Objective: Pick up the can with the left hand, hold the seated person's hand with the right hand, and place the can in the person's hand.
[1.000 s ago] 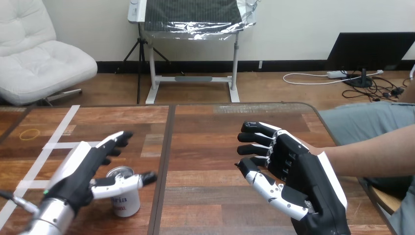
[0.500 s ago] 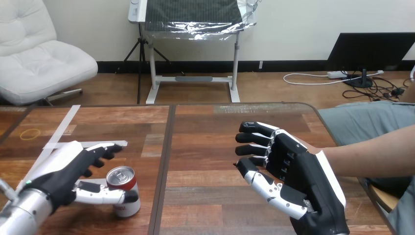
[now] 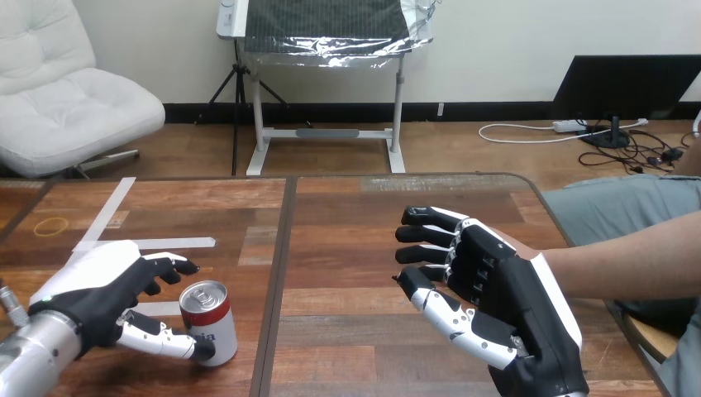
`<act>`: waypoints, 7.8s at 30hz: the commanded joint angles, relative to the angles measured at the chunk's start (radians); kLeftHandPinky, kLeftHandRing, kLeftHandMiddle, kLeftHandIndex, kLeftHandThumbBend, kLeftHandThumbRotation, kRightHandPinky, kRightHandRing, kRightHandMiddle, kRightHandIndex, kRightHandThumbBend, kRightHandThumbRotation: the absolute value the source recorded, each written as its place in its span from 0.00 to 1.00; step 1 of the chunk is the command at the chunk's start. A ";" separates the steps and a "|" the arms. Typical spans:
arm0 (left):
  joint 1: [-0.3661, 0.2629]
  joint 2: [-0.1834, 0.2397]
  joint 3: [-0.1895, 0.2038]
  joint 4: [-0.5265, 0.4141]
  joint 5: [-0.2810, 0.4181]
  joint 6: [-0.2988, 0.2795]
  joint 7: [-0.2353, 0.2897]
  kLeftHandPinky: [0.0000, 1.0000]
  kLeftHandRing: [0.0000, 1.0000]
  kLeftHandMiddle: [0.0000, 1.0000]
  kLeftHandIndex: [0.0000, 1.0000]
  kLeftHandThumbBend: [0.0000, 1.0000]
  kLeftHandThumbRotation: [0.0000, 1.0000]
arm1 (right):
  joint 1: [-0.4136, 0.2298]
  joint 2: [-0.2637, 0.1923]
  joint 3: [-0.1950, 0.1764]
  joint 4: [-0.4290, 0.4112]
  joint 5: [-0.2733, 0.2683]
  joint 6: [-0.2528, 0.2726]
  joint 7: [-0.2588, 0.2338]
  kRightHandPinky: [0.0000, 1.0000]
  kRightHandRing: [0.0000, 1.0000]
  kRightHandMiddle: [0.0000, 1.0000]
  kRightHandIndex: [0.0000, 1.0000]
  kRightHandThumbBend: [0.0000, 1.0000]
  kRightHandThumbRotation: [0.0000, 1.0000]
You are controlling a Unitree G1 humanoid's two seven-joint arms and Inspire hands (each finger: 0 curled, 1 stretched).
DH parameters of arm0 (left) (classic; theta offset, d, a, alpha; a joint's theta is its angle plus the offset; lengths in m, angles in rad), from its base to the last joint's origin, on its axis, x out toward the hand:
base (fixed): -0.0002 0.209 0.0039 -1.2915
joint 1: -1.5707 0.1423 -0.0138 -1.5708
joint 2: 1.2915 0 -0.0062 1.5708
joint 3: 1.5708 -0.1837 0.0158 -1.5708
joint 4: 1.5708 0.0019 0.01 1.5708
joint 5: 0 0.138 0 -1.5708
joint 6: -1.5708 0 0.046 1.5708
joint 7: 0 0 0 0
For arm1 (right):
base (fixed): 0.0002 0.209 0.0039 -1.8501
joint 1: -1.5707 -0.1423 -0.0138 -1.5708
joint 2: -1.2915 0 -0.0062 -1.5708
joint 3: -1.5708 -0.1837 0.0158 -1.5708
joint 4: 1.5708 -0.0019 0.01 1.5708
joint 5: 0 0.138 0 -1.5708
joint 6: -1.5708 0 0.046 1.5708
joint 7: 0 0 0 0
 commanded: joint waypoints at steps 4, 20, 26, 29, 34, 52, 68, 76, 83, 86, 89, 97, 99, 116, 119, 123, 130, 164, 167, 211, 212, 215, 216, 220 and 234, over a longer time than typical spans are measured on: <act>-0.090 0.030 -0.024 -0.006 0.053 -0.017 0.031 0.71 0.79 0.82 0.83 0.95 0.38 | -0.061 0.004 -0.014 -0.017 0.009 -0.007 0.008 0.60 0.67 0.71 0.72 0.48 0.00; -0.117 0.015 -0.041 0.022 0.084 -0.033 0.050 0.71 0.78 0.81 0.82 0.93 0.38 | -0.059 0.004 -0.019 -0.023 0.012 -0.002 0.014 0.59 0.67 0.71 0.72 0.47 0.00; -0.121 0.006 -0.048 0.023 0.084 -0.030 0.054 0.71 0.78 0.81 0.82 0.92 0.38 | -0.058 0.003 -0.019 -0.028 0.004 0.005 0.011 0.59 0.67 0.71 0.72 0.47 0.00; -0.122 -0.001 -0.048 0.023 0.079 -0.029 0.059 0.71 0.78 0.81 0.82 0.92 0.38 | -0.057 0.004 -0.019 -0.030 0.004 0.008 0.011 0.59 0.67 0.71 0.72 0.48 0.00; -0.121 -0.015 -0.046 0.026 0.065 -0.031 0.073 0.70 0.78 0.80 0.81 0.91 0.35 | -0.058 0.003 -0.020 -0.029 0.012 0.005 0.017 0.60 0.67 0.71 0.72 0.47 0.00; -0.130 -0.048 -0.055 0.057 0.052 -0.056 0.118 0.63 0.71 0.76 0.77 0.87 0.32 | -0.060 0.004 -0.023 -0.027 0.011 0.002 0.020 0.60 0.68 0.71 0.72 0.48 0.00; -0.141 -0.075 -0.053 0.097 -0.012 -0.065 0.104 0.60 0.67 0.72 0.76 0.85 0.24 | -0.058 0.003 -0.021 -0.026 0.008 0.002 0.022 0.59 0.67 0.71 0.72 0.47 0.00; -0.142 -0.079 -0.062 0.103 -0.022 -0.063 0.104 0.60 0.67 0.72 0.75 0.84 0.21 | -0.057 0.003 -0.021 -0.032 0.001 0.012 0.019 0.59 0.67 0.71 0.72 0.48 0.00; -0.143 -0.082 -0.069 0.102 -0.024 -0.048 0.089 0.59 0.66 0.71 0.74 0.84 0.21 | -0.058 0.000 -0.022 -0.032 0.003 0.011 0.024 0.59 0.67 0.71 0.72 0.48 0.00; -0.145 -0.083 -0.071 0.104 -0.027 -0.047 0.082 0.58 0.65 0.71 0.74 0.84 0.21 | -0.058 -0.001 -0.023 -0.031 0.003 0.008 0.026 0.59 0.67 0.71 0.72 0.47 0.00; -0.148 -0.083 -0.075 0.110 -0.025 -0.043 0.076 0.57 0.65 0.70 0.74 0.84 0.21 | -0.059 -0.002 -0.025 -0.029 0.001 0.004 0.028 0.59 0.67 0.71 0.72 0.47 0.00; -0.154 -0.080 -0.089 0.107 -0.013 -0.019 0.057 0.58 0.65 0.70 0.73 0.82 0.21 | -0.056 -0.002 -0.028 -0.031 0.001 0.002 0.029 0.60 0.67 0.71 0.72 0.47 0.00; -0.154 -0.080 -0.092 0.106 -0.011 -0.015 0.057 0.58 0.64 0.70 0.72 0.81 0.20 | -0.055 -0.001 -0.029 -0.031 0.002 0.002 0.030 0.60 0.67 0.71 0.71 0.47 0.00; -0.148 -0.102 -0.085 0.123 -0.034 -0.043 0.107 0.44 0.49 0.54 0.59 0.71 0.01 | -0.054 -0.002 -0.030 -0.037 0.000 0.008 0.032 0.59 0.67 0.70 0.71 0.47 0.00; -0.145 -0.104 -0.083 0.138 -0.042 -0.073 0.128 0.41 0.45 0.50 0.55 0.71 0.00 | -0.051 -0.002 -0.029 -0.041 -0.001 0.011 0.031 0.59 0.67 0.70 0.71 0.47 0.00; -0.145 -0.105 -0.084 0.160 -0.048 -0.098 0.152 0.39 0.43 0.48 0.54 0.70 0.00 | -0.049 -0.001 -0.028 -0.045 -0.002 0.018 0.029 0.59 0.67 0.70 0.71 0.47 0.00; -0.148 -0.110 -0.088 0.193 -0.052 -0.125 0.182 0.39 0.42 0.48 0.53 0.69 0.00 | -0.047 0.001 -0.028 -0.046 0.004 0.021 0.031 0.59 0.67 0.70 0.71 0.47 0.00; -0.139 -0.133 -0.085 0.231 -0.053 -0.177 0.287 0.43 0.45 0.50 0.53 0.67 0.00 | -0.043 -0.002 -0.029 -0.048 0.005 0.018 0.032 0.59 0.67 0.70 0.70 0.47 0.00; -0.137 -0.134 -0.083 0.231 -0.054 -0.183 0.292 0.43 0.45 0.50 0.53 0.66 0.00 | -0.044 -0.002 -0.029 -0.048 0.006 0.018 0.033 0.59 0.67 0.70 0.70 0.47 0.00; -0.124 -0.159 -0.066 0.098 -0.126 -0.268 0.318 0.34 0.39 0.47 0.51 0.62 0.00 | -0.060 0.013 -0.038 -0.055 0.019 0.035 0.020 0.60 0.68 0.73 0.73 0.46 0.00; -0.125 -0.159 -0.067 0.089 -0.125 -0.265 0.314 0.34 0.39 0.47 0.51 0.62 0.00 | -0.061 0.015 -0.040 -0.057 0.024 0.038 0.020 0.60 0.68 0.73 0.73 0.46 0.00; -0.128 -0.158 -0.070 0.069 -0.125 -0.256 0.304 0.34 0.39 0.47 0.51 0.61 0.00 | -0.063 0.015 -0.045 -0.061 0.032 0.044 0.021 0.61 0.69 0.74 0.73 0.46 0.00; -0.129 -0.158 -0.070 0.063 -0.125 -0.253 0.301 0.34 0.39 0.47 0.52 0.61 0.00 | -0.064 0.014 -0.046 -0.062 0.034 0.045 0.021 0.61 0.69 0.75 0.73 0.46 0.00; -0.134 -0.160 -0.072 0.039 -0.130 -0.244 0.287 0.35 0.40 0.47 0.52 0.62 0.00 | -0.069 0.010 -0.054 -0.068 0.035 0.049 0.019 0.62 0.71 0.76 0.75 0.45 0.00; -0.155 -0.173 -0.085 -0.029 -0.113 -0.207 0.244 0.36 0.40 0.47 0.50 0.64 0.00 | -0.103 -0.041 -0.111 -0.108 -0.129 0.073 -0.030 0.63 0.74 0.80 0.77 0.50 0.00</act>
